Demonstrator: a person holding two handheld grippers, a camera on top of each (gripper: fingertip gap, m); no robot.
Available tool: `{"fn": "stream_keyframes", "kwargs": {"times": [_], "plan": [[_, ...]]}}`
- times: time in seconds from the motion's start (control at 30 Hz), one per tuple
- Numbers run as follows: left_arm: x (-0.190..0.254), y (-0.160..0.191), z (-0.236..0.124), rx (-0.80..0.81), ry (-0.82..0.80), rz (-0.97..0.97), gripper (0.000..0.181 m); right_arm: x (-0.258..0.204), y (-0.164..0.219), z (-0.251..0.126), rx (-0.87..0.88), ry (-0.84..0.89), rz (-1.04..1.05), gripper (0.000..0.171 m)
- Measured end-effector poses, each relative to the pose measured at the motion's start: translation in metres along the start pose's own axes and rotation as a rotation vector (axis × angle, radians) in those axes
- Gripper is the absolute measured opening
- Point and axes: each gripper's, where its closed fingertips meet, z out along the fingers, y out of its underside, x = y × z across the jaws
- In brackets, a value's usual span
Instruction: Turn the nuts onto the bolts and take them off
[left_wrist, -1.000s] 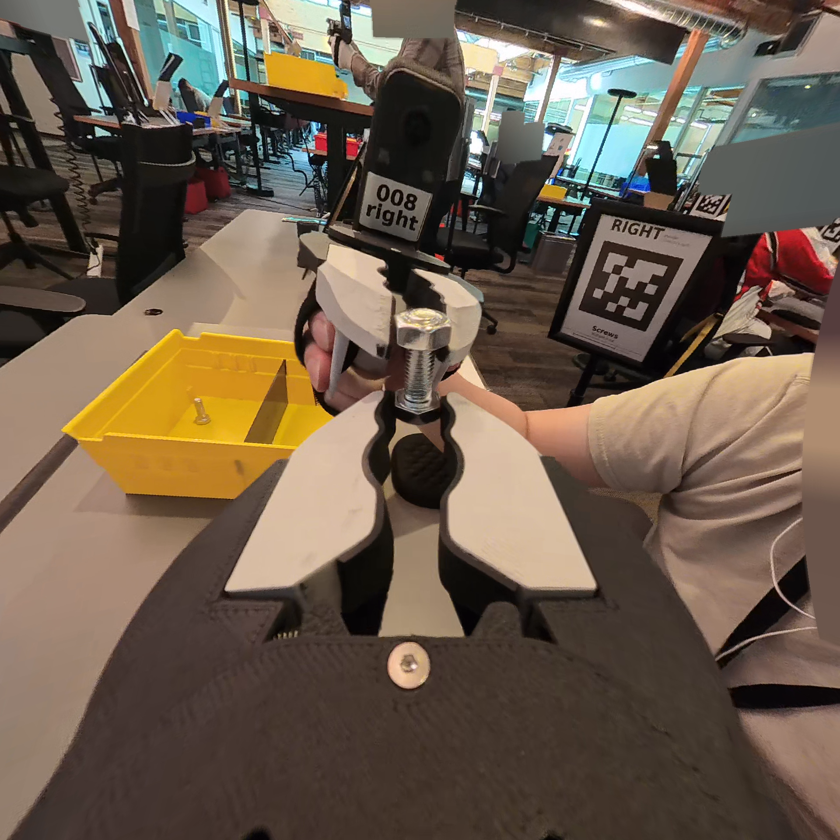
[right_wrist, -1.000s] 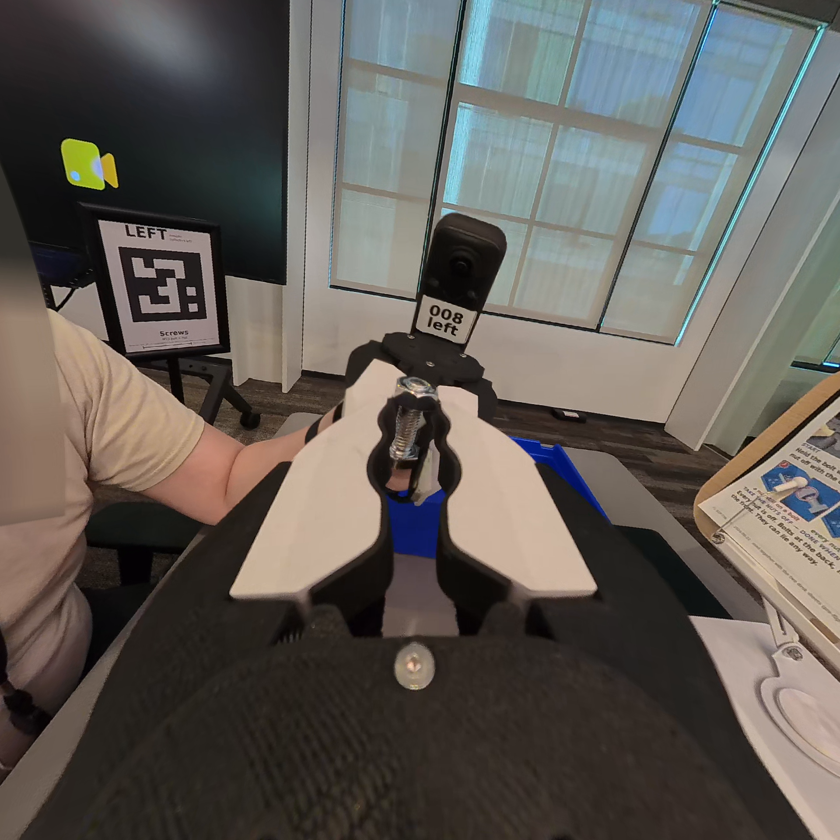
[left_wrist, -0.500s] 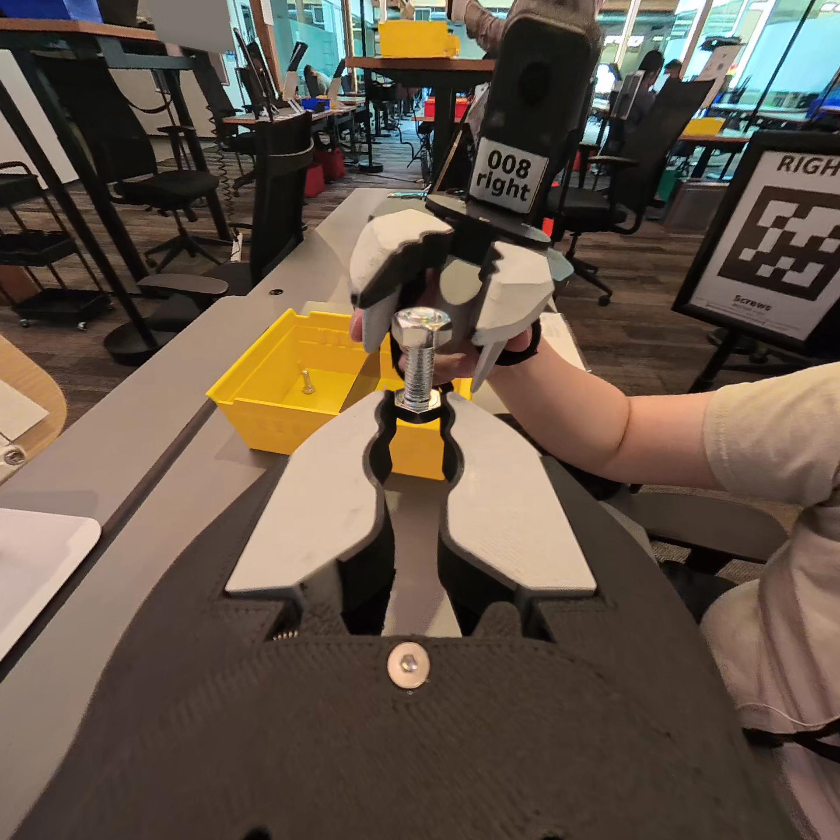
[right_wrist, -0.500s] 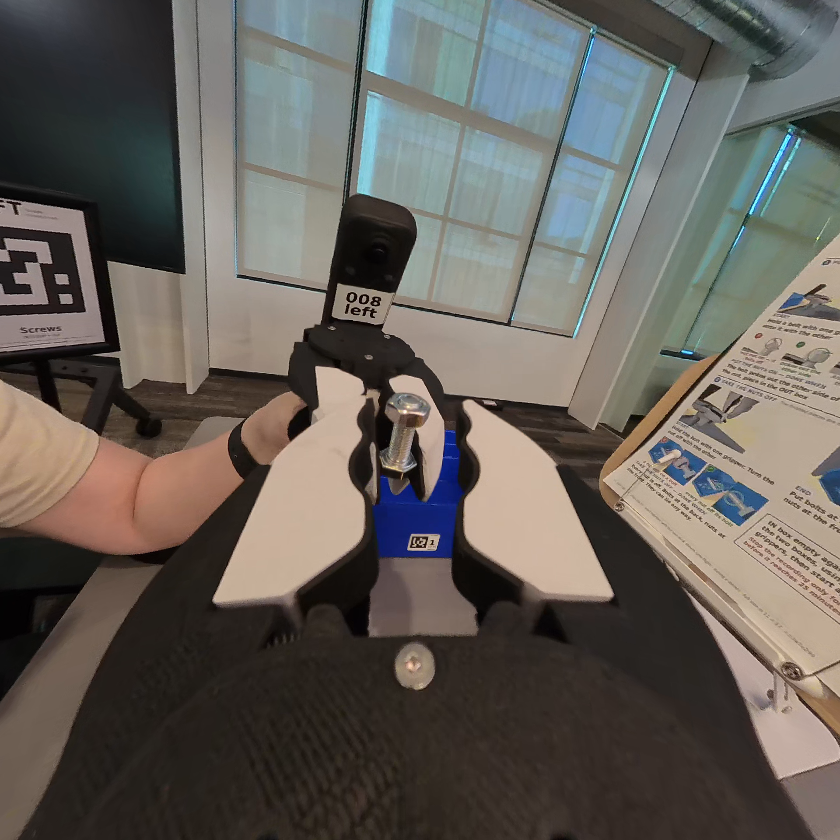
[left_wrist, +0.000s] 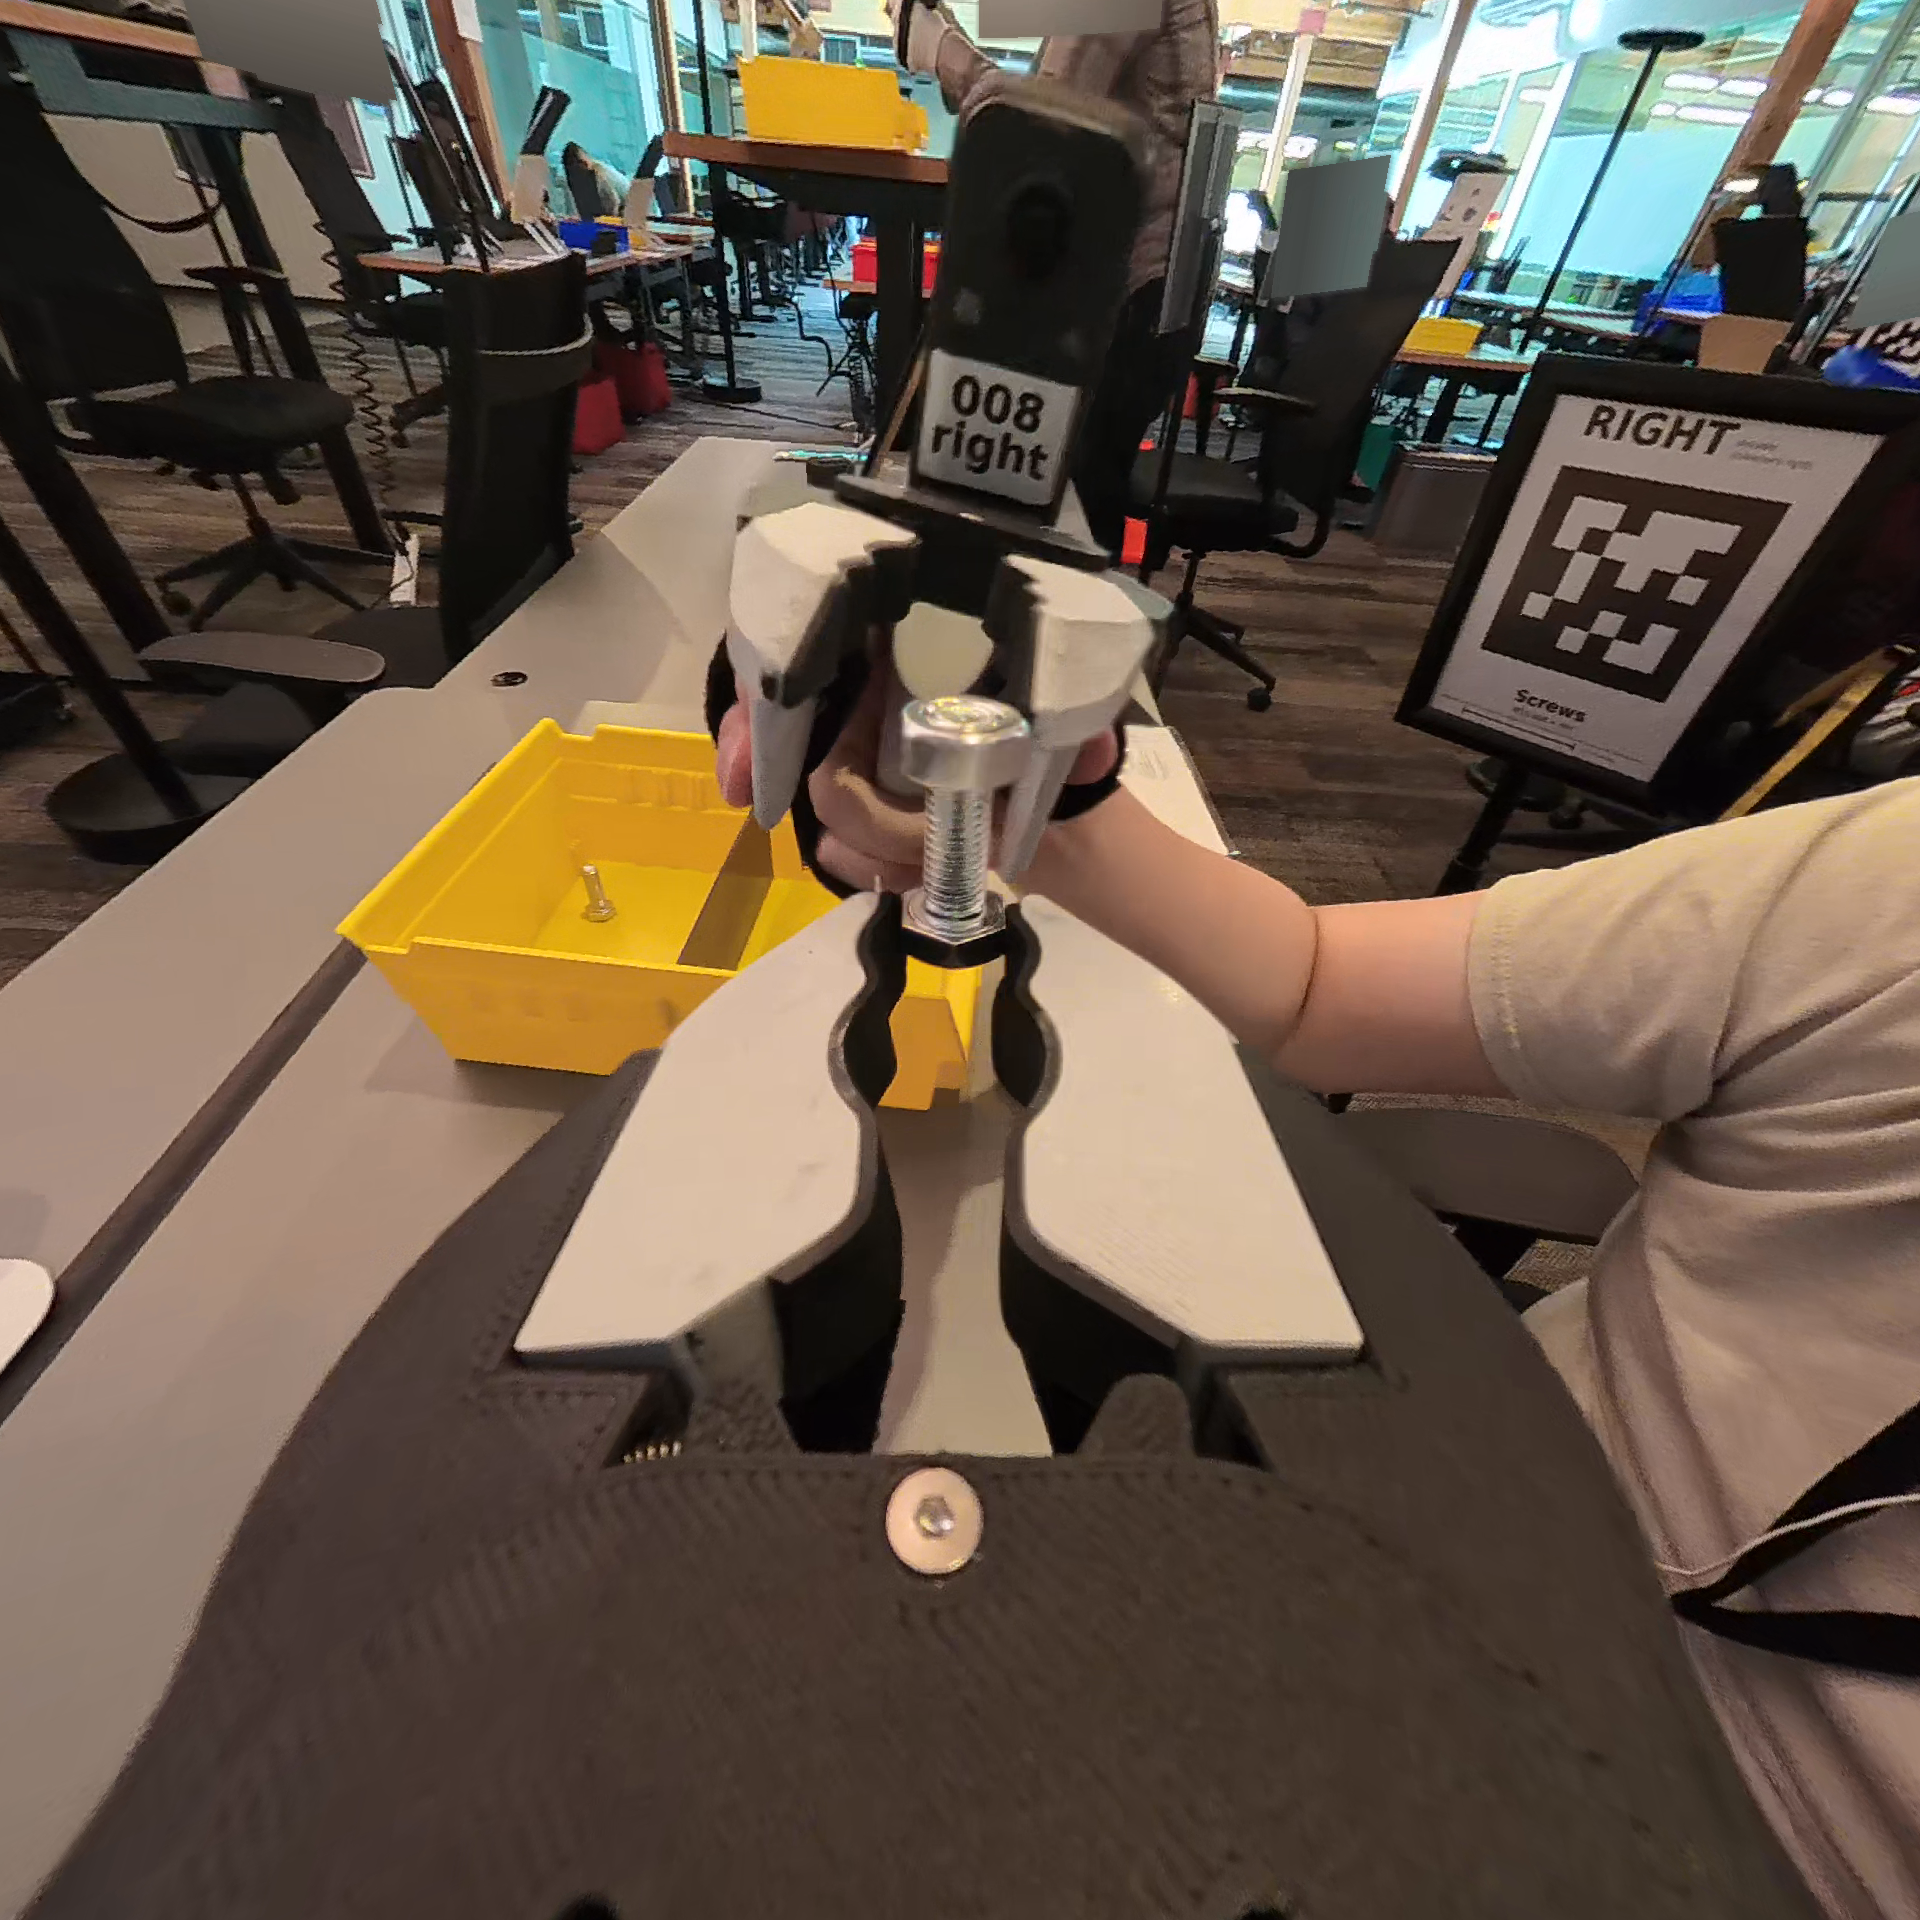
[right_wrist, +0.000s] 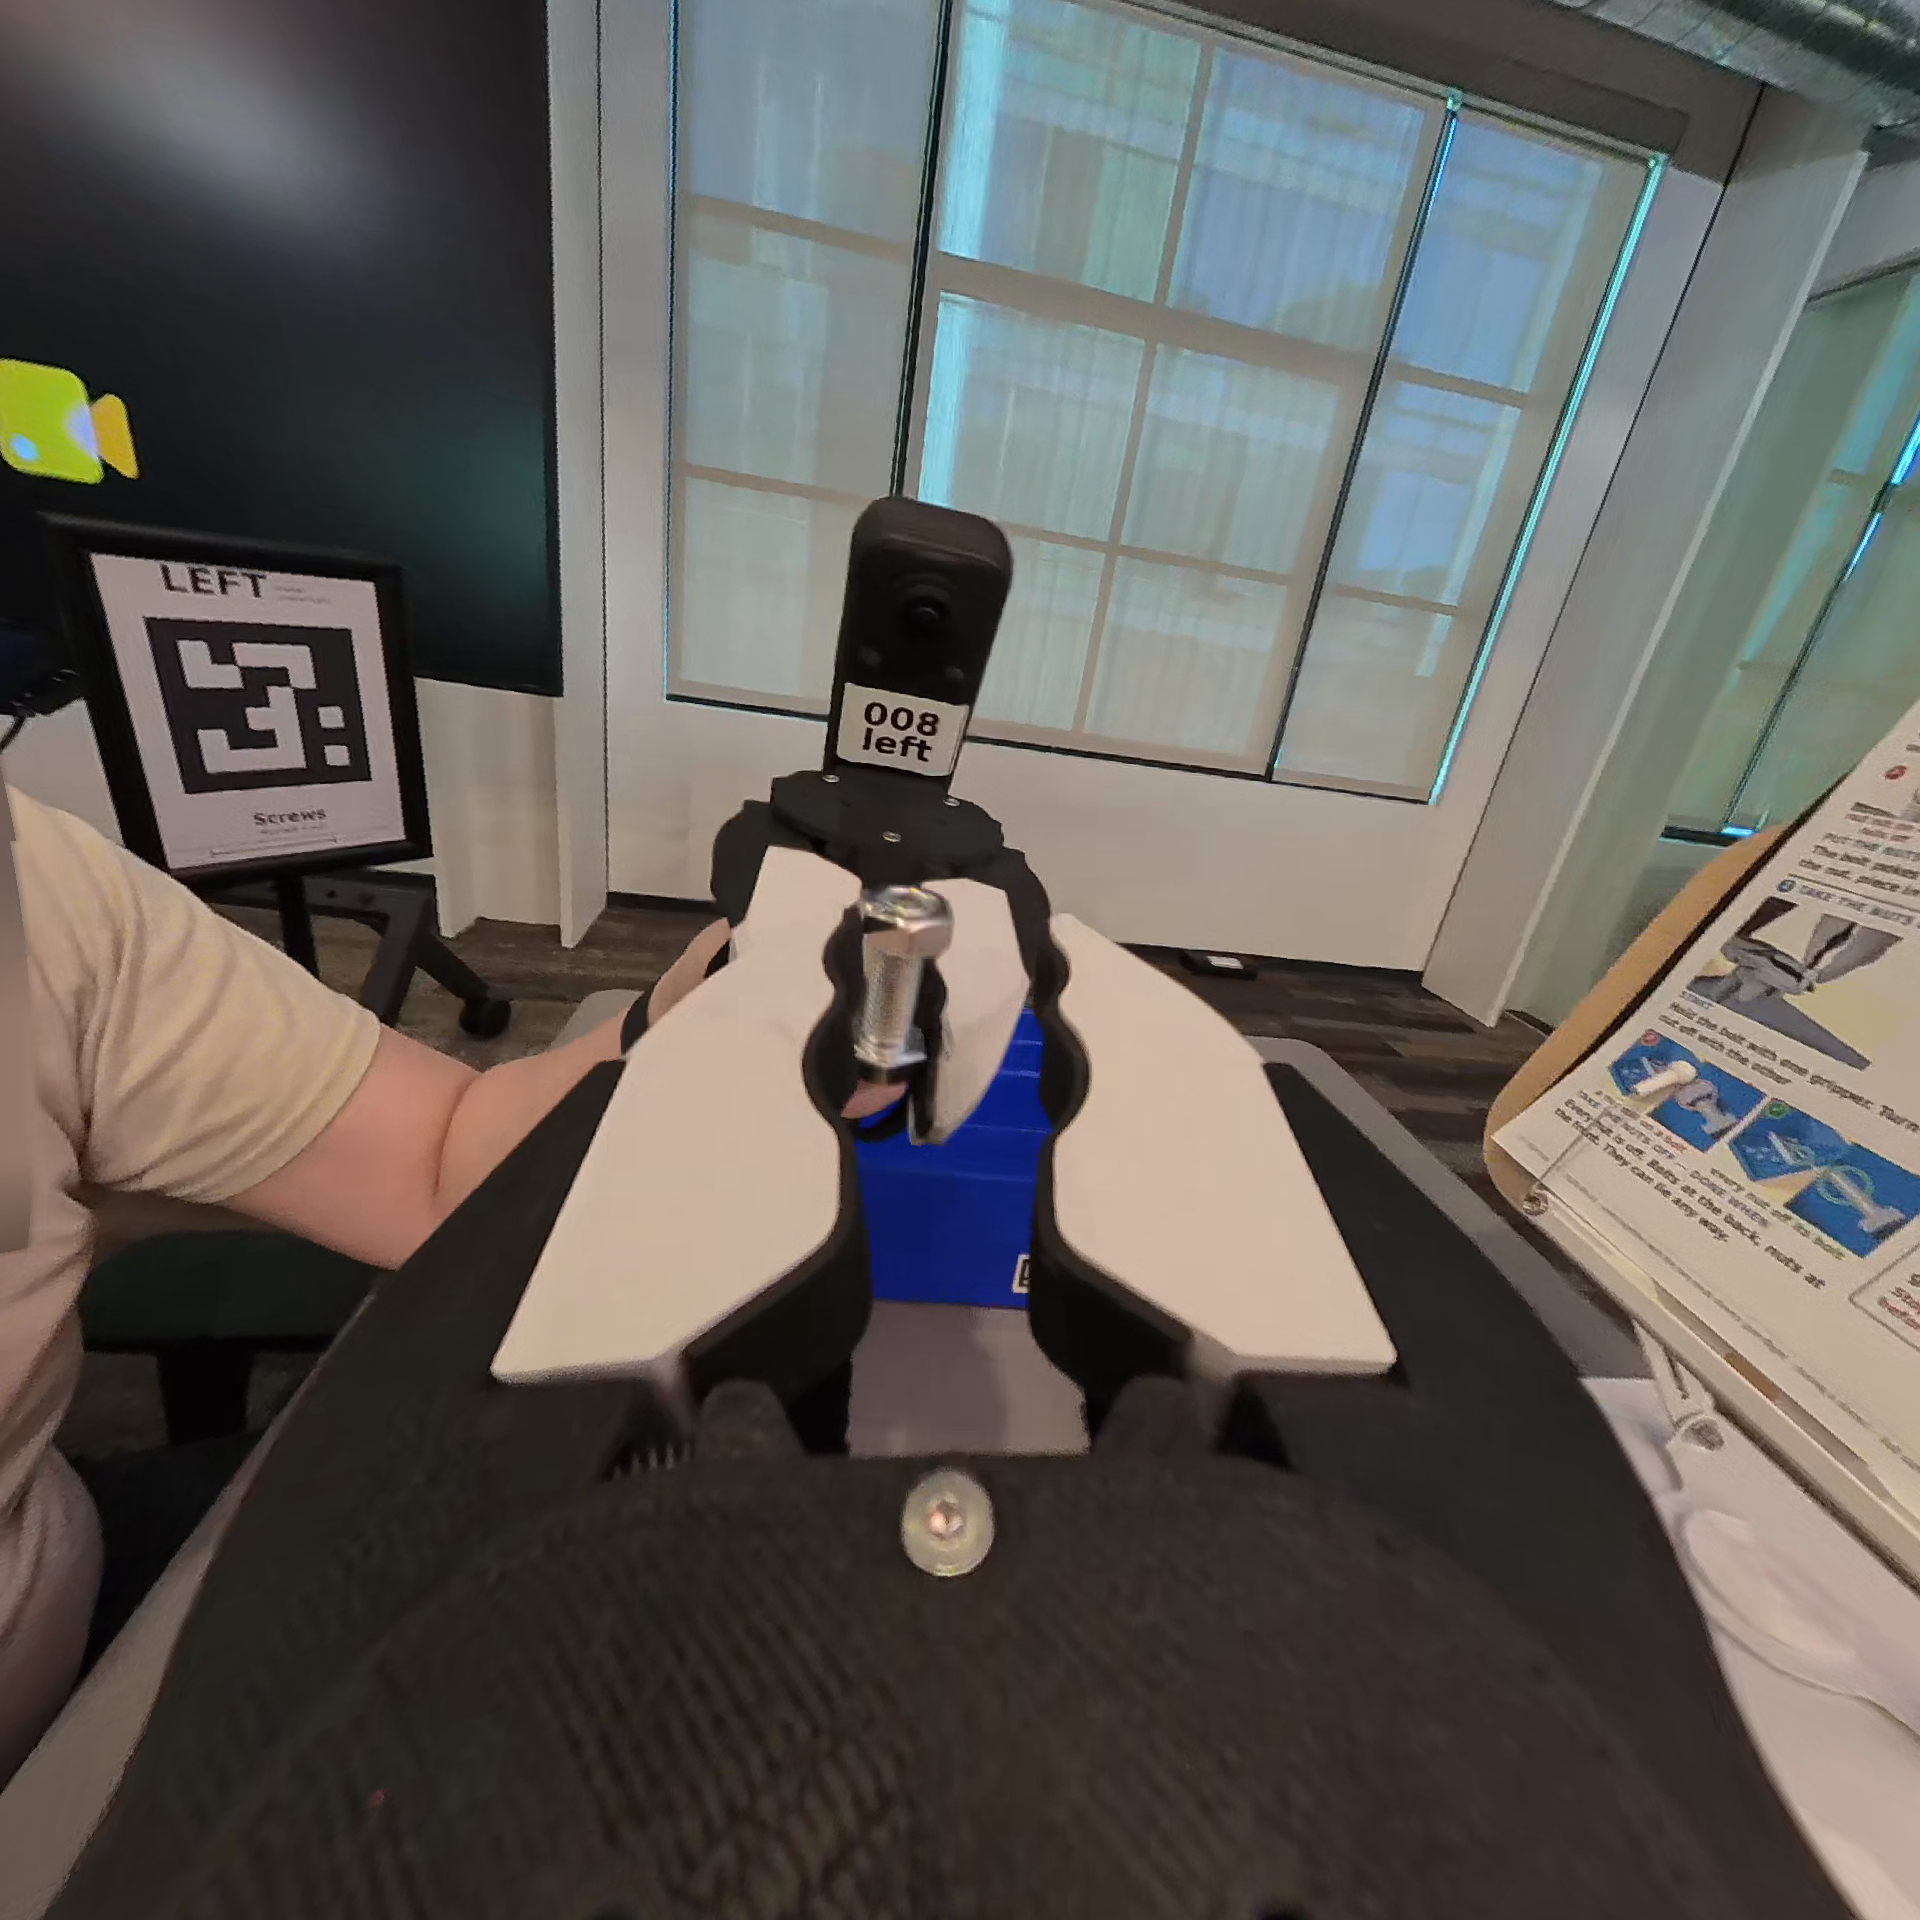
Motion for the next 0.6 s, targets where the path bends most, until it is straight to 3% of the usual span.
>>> {"fn": "stream_keyframes", "kwargs": {"times": [0.13,0.33,0.47,0.6], "plan": [[-0.001,-0.003,-0.005,0.014,-0.01,-0.009,0.018,0.008,-0.007,-0.009,0.035,0.013,0.059,0.03],[0.003,-0.002,-0.002,0.005,0.012,0.001,0.018,-0.008,0.001,0.007,-0.048,0.021,-0.064,0.031],[0.006,-0.006,-0.005,0.021,0.026,-0.013,0.018,0.004,-0.002,-0.004,-0.008,0.026,0.024,0.031],[0.002,-0.003,-0.004,-0.002,-0.005,0.006,0.018,-0.014,-0.005,0.006,-0.019,-0.007,-0.062,0.031]]}}
